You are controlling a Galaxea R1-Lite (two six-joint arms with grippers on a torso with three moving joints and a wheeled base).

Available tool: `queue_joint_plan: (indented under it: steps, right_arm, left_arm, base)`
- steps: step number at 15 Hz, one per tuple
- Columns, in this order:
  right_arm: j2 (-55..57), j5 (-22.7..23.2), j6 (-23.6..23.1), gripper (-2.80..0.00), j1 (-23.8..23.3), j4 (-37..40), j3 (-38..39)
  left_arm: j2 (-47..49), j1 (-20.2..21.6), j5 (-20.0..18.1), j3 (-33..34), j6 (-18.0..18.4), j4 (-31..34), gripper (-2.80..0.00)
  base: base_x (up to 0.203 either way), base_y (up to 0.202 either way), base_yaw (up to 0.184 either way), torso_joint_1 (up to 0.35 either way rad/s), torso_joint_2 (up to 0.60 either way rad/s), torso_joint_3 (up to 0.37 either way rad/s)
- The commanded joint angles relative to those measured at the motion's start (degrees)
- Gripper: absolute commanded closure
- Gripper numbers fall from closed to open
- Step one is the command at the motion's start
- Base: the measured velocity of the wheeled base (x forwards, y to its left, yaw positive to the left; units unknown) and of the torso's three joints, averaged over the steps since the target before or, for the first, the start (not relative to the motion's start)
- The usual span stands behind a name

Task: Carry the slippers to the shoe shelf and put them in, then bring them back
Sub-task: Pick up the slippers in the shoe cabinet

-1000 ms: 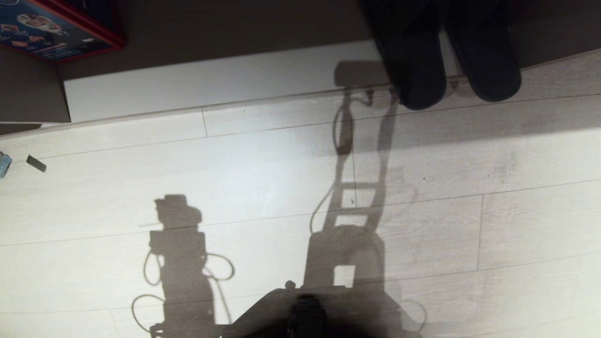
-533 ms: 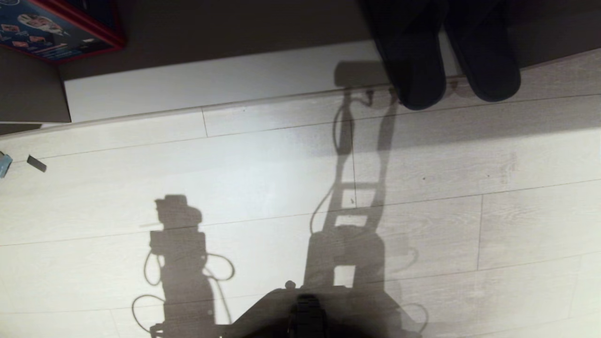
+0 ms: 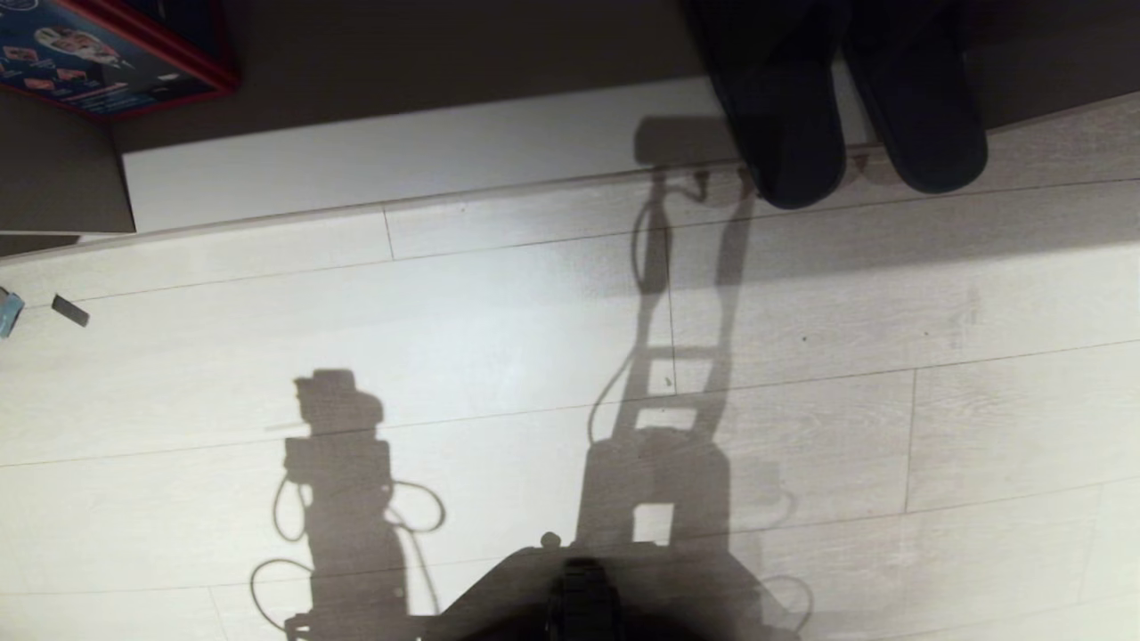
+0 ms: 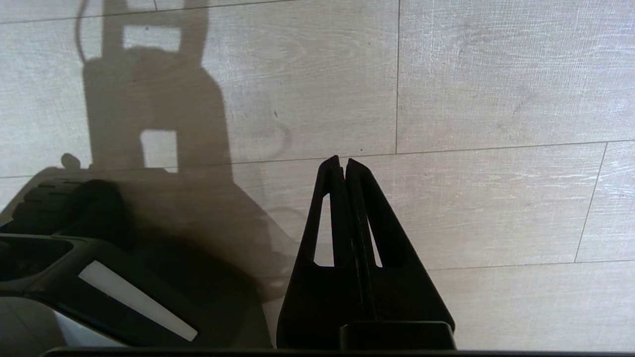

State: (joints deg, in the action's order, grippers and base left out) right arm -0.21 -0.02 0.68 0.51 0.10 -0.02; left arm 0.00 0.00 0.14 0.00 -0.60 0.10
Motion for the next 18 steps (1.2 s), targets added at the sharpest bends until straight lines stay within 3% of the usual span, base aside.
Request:
queue_joint_plan:
  steps: [1,7,9,14,18]
  right_arm:
    - [0.1,0.0,0.0,0.00,0.0,0.0,0.0]
    - [0.1,0.2,-0.4,0.00,0.0,-0.3,-0.6]
    - [2.5,1.1,-0.3,0.00,0.0,0.4,-5.5]
    - [28.9,2.3,-1.6,0.00,0.3,-0.9,-23.4]
    - [53.9,5.1,-3.7,0.00,0.5,-12.4,-33.9]
  left_arm:
    - [0.0,0.0,0.0,0.0,0.0,0.0,0.00]
    - [0.0,0.0,0.0,0.0,-0.1,0.0,0.00]
    - [0.0,0.0,0.0,0.0,-0.1,0.0,0.00]
    - [0.0,0.0,0.0,0.0,-0.1,0.0,0.00]
    - [0.0,0.0,0.0,0.0,-0.1,0.0,0.00]
  base:
    - [0.000,0.000,0.000,0.000,0.00,0.000]
    - [0.000,0.000,0.000,0.000,0.00,0.000]
    - [0.000,0.000,0.000,0.000,0.00,0.000]
    - [0.000,0.000,0.000,0.000,0.00,0.000]
    - [0.000,0.000,0.000,0.000,0.00,0.000]
